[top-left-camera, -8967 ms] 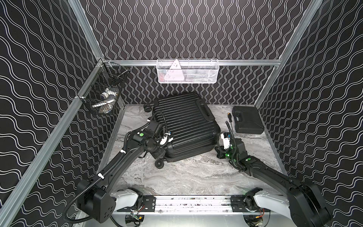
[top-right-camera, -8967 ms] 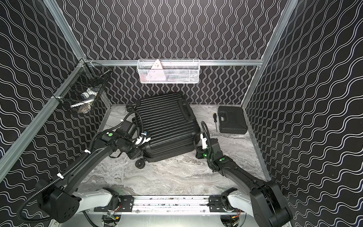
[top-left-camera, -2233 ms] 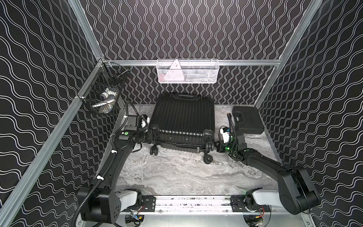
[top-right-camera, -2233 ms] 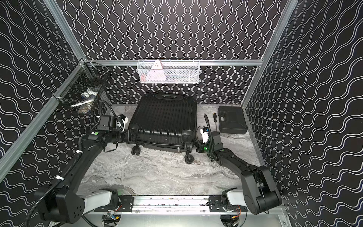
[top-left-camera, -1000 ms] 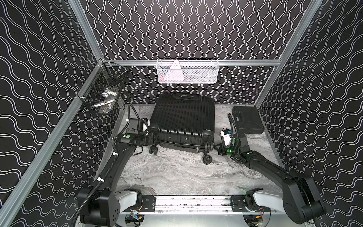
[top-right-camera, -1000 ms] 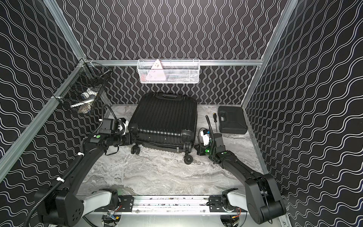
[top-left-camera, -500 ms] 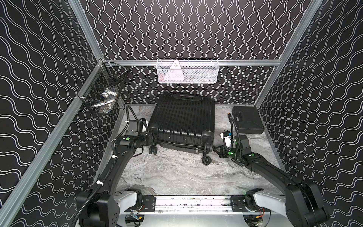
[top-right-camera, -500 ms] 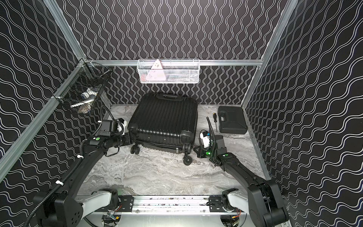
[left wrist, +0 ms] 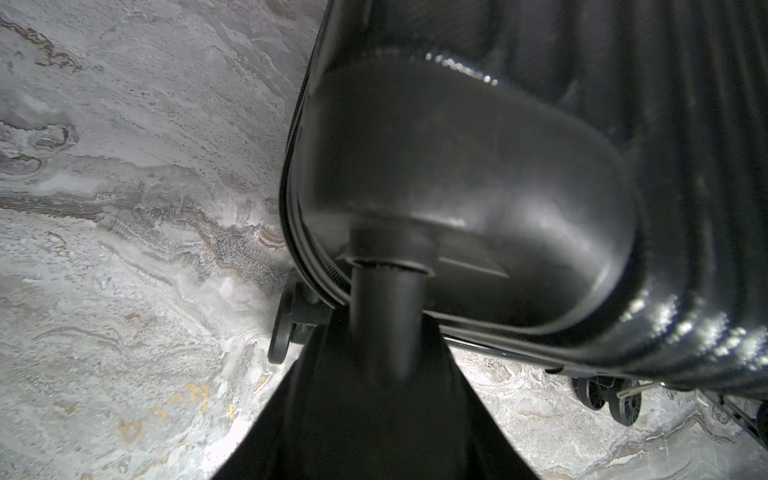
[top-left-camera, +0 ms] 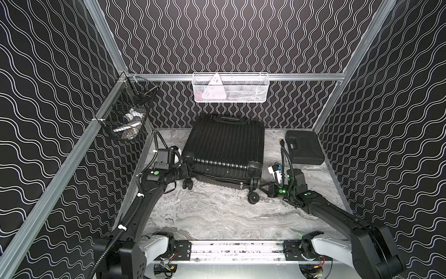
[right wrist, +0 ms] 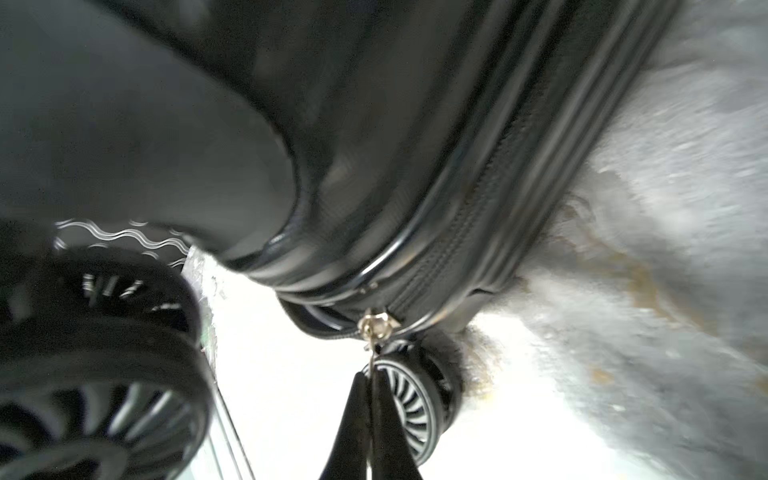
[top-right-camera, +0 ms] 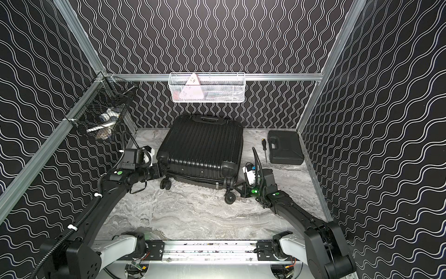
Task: Close the suitcase zippers
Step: Zip the zipper on the suitcase.
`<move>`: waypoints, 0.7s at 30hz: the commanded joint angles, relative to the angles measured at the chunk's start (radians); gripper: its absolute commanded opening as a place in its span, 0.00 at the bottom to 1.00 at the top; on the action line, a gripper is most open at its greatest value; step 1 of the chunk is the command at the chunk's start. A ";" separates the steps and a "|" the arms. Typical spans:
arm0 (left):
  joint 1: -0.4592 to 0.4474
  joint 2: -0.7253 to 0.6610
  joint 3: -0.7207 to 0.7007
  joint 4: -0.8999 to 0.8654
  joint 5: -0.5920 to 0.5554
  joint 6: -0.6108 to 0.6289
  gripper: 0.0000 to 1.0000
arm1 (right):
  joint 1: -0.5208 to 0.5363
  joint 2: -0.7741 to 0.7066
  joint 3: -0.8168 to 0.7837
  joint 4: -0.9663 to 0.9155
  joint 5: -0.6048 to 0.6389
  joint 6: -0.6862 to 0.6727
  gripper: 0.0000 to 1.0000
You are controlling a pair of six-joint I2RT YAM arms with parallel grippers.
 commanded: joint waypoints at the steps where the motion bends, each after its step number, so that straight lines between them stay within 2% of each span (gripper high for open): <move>1: 0.002 -0.004 -0.007 0.053 -0.075 -0.125 0.11 | 0.024 0.015 -0.001 0.011 -0.151 0.008 0.00; 12: 0.002 -0.036 -0.017 0.052 -0.080 -0.136 0.10 | 0.074 0.065 -0.022 0.131 -0.117 0.066 0.00; 21: 0.002 -0.089 -0.025 -0.063 0.028 -0.081 0.14 | 0.074 0.101 0.013 0.089 0.087 0.032 0.00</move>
